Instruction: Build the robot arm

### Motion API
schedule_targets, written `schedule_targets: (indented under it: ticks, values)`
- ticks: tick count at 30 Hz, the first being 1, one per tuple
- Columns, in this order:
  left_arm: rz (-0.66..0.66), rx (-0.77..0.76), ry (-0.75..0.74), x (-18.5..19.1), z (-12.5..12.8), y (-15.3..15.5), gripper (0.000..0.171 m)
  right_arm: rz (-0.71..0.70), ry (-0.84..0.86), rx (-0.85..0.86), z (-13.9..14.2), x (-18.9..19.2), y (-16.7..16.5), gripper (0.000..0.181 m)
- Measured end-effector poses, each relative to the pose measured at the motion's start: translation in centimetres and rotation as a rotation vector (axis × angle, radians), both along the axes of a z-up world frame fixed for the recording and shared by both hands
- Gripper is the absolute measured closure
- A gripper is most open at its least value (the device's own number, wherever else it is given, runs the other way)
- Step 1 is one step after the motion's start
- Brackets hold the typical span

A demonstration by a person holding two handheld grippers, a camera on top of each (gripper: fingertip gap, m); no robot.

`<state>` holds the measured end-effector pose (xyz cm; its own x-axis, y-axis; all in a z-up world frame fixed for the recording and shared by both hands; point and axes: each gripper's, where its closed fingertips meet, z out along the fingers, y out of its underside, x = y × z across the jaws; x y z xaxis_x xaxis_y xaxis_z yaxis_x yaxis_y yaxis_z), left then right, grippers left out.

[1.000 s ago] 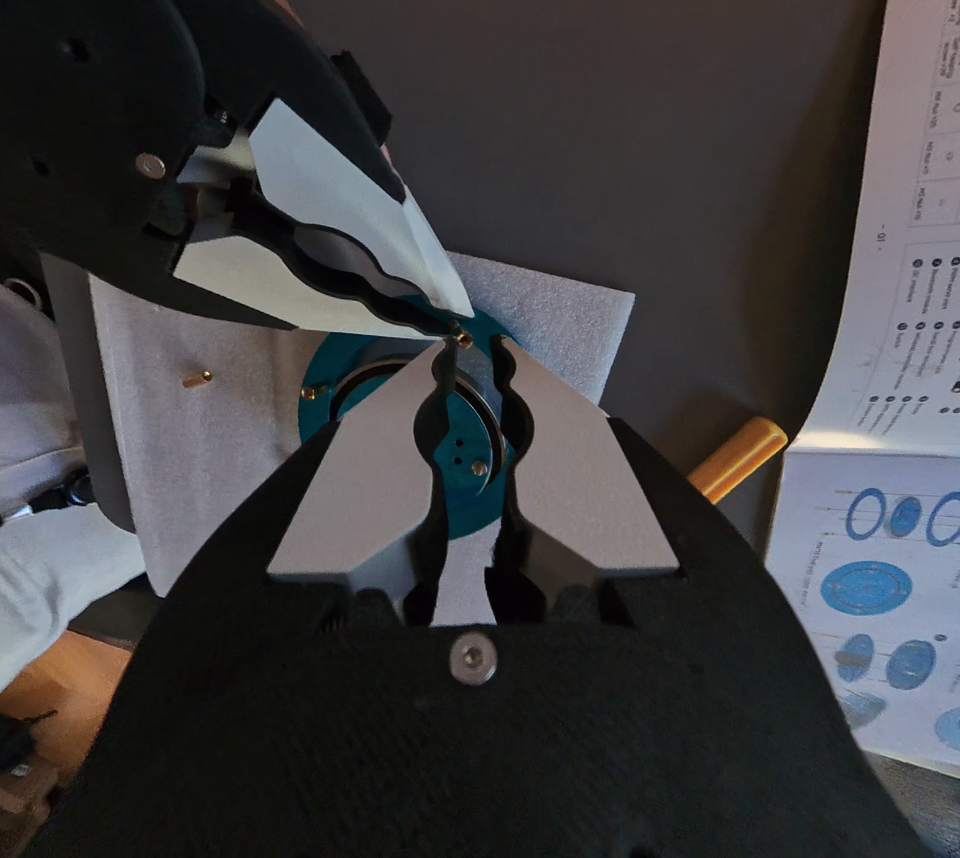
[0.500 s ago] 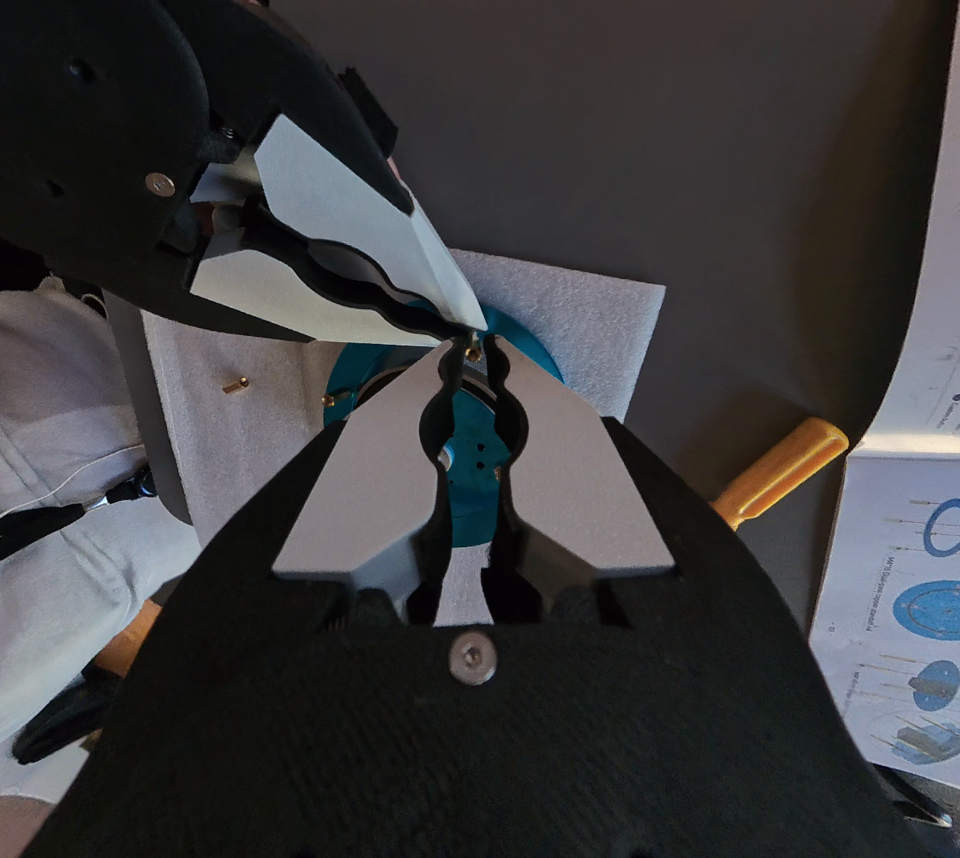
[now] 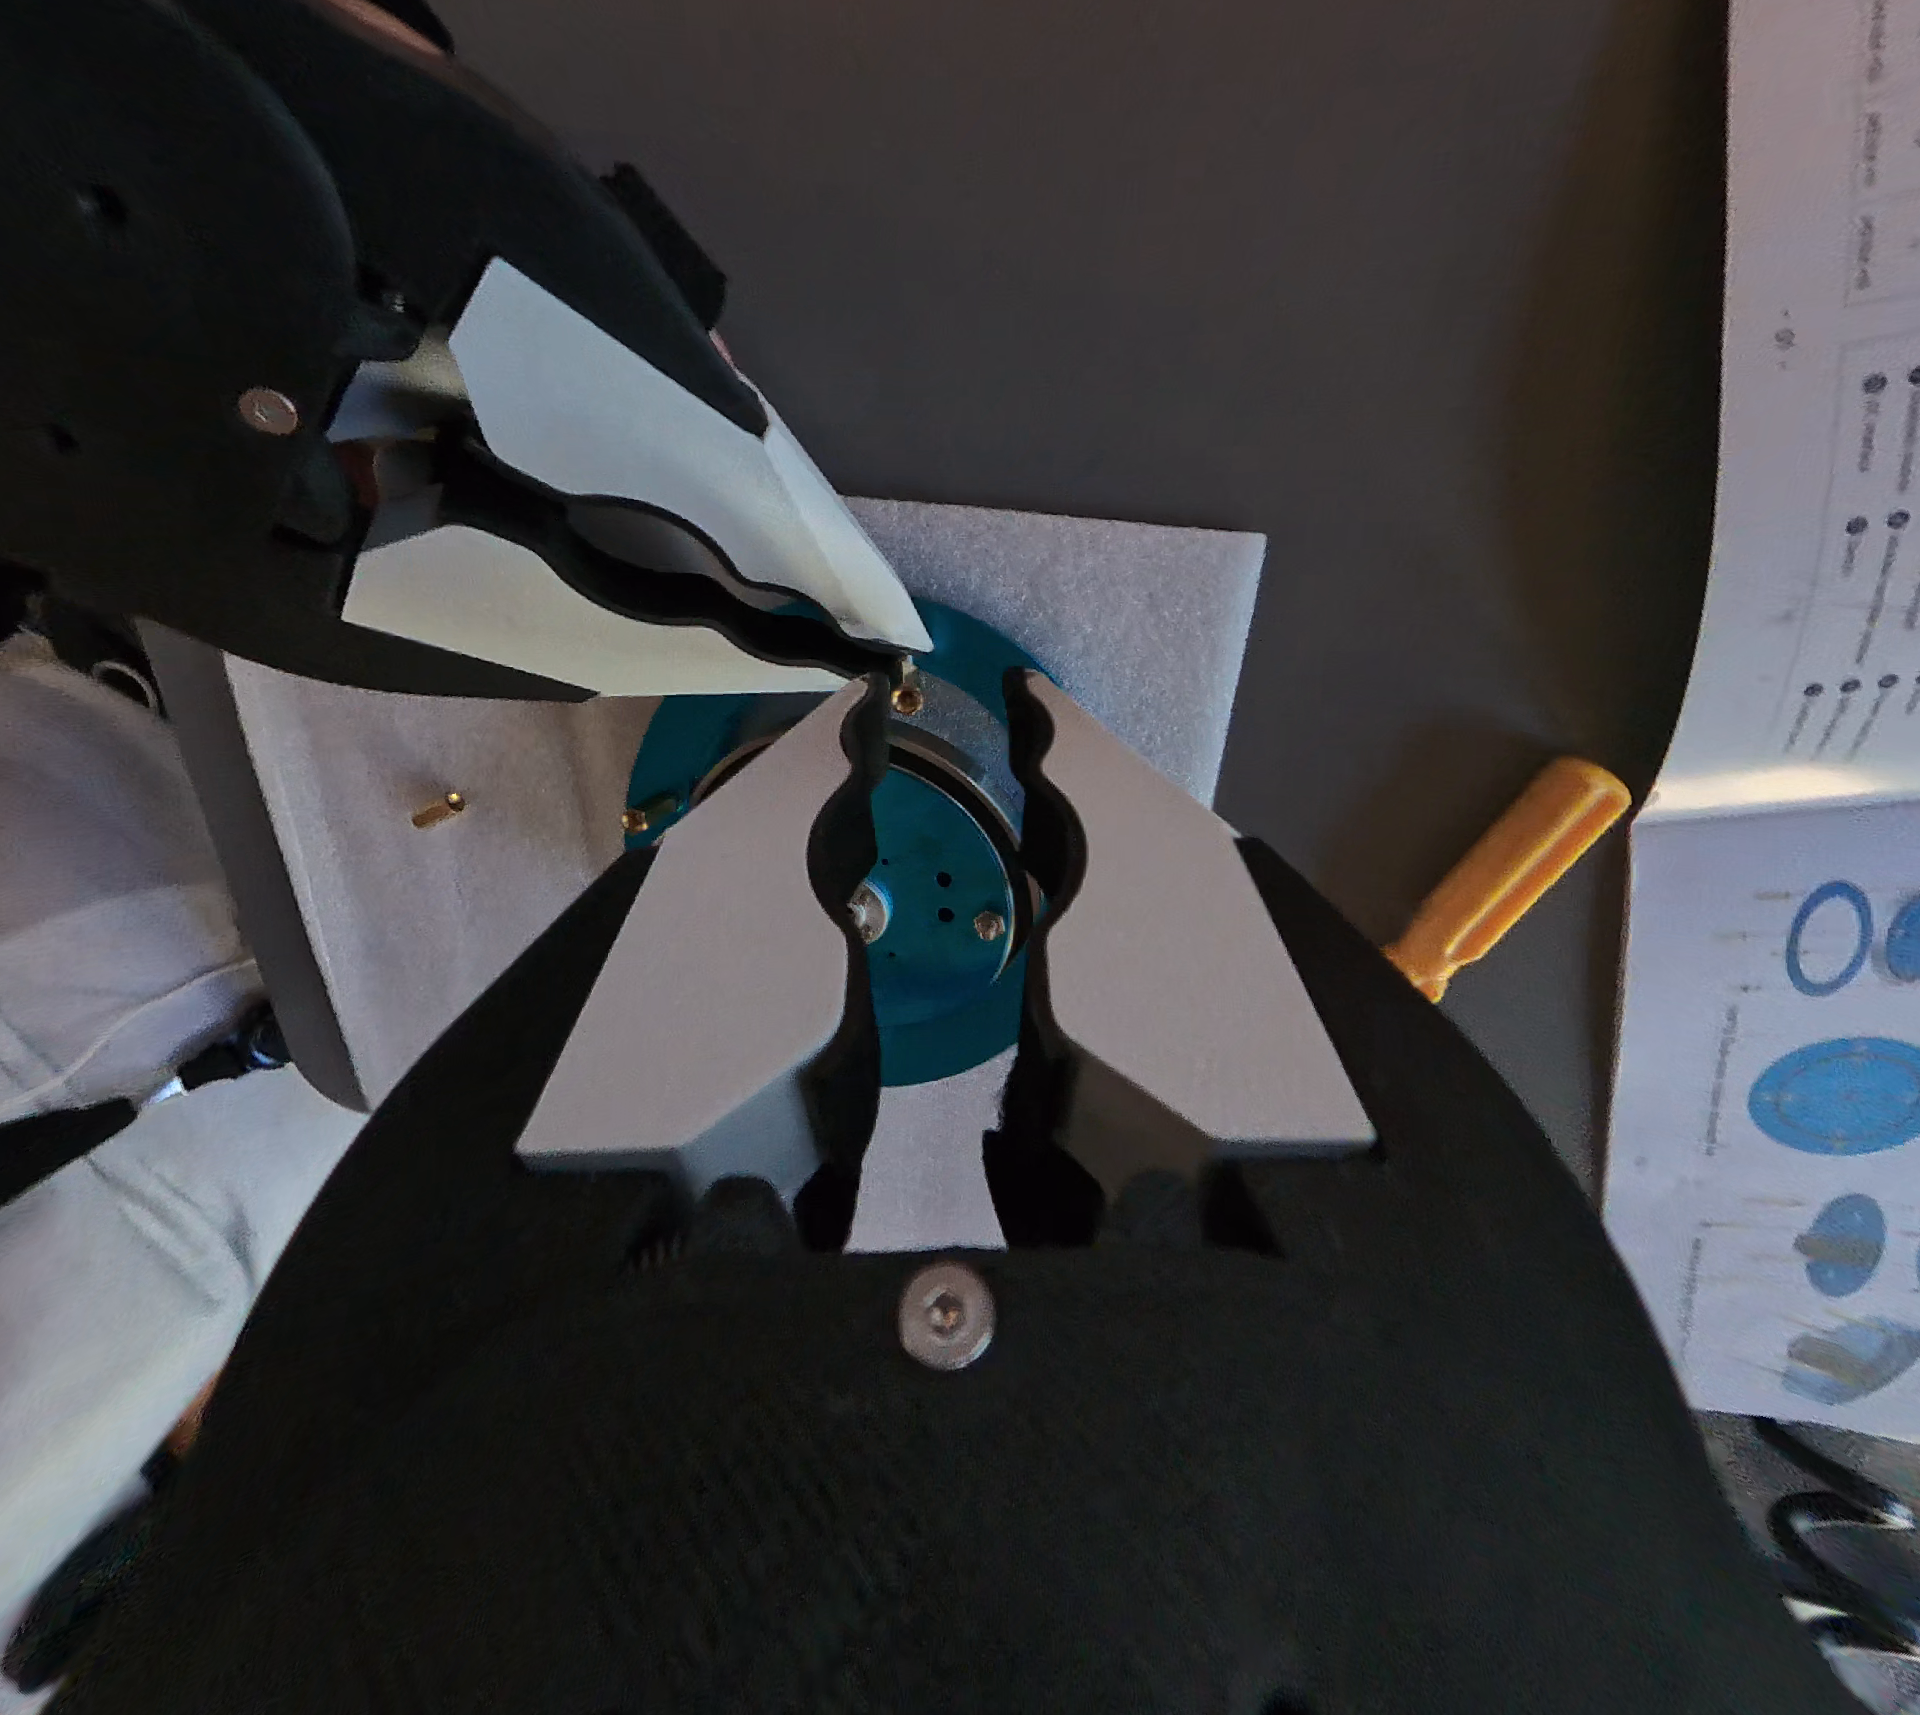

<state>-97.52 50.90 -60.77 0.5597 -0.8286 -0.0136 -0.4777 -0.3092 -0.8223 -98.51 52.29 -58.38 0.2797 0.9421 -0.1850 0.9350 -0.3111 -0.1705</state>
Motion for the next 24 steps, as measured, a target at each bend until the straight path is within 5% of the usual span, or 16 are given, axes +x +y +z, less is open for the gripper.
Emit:
schedule_targets:
  ticks: [9,20,24]
  values:
    - [-0.002,-0.005,-0.002,0.0,0.0,0.0,0.169,-0.031,-0.007,-0.067,-0.2,0.1,-1.1,0.176]
    - [0.001,-0.003,0.004,0.0,-0.1,0.0,0.169,0.562,0.042,0.209,-0.4,0.0,-0.9,0.176]
    - [-0.004,0.000,0.006,0.0,-0.1,-0.1,0.170,0.310,0.057,0.079,-0.3,0.0,-1.3,0.177]
